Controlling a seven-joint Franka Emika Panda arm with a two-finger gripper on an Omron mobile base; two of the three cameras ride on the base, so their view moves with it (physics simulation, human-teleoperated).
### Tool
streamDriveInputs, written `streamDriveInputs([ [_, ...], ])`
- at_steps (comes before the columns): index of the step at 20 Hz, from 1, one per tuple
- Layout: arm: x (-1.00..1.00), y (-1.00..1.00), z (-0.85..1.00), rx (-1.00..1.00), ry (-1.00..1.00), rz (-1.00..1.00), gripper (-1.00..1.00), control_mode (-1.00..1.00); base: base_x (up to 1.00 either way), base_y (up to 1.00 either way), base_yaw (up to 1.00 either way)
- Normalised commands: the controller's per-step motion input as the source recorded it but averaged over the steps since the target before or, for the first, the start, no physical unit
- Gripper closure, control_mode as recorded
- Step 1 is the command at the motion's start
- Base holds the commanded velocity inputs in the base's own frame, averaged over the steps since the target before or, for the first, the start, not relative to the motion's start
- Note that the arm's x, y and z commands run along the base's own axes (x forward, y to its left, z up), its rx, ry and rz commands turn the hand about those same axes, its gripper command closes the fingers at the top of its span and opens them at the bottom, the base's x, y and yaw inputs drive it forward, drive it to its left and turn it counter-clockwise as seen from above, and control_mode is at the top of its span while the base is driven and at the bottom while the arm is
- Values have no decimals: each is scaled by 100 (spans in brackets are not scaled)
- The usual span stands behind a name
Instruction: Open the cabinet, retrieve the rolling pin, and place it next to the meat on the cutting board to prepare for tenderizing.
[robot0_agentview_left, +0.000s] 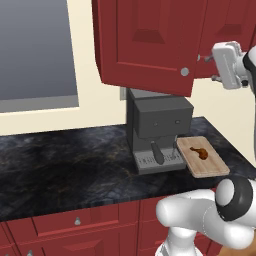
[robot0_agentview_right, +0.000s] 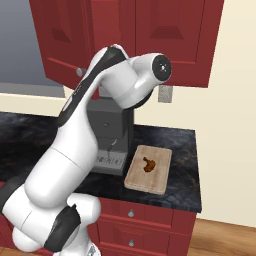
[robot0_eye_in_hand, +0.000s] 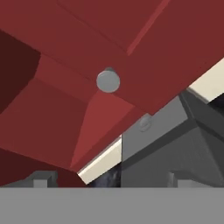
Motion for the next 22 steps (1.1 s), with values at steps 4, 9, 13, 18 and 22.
streamDriveInputs([
  [4,-3,26,0,13,6,0,-100,-100,0,0,0],
  [9,-5,37,0,11,6,0,-100,-100,0,0,0],
  [13,-5,47,0,3,10,1,-100,-100,0,0,0],
  [18,-30,46,0,2,7,3,-100,-100,0,0,0],
  [22,-93,36,0,5,0,6,-100,-100,0,0,0],
])
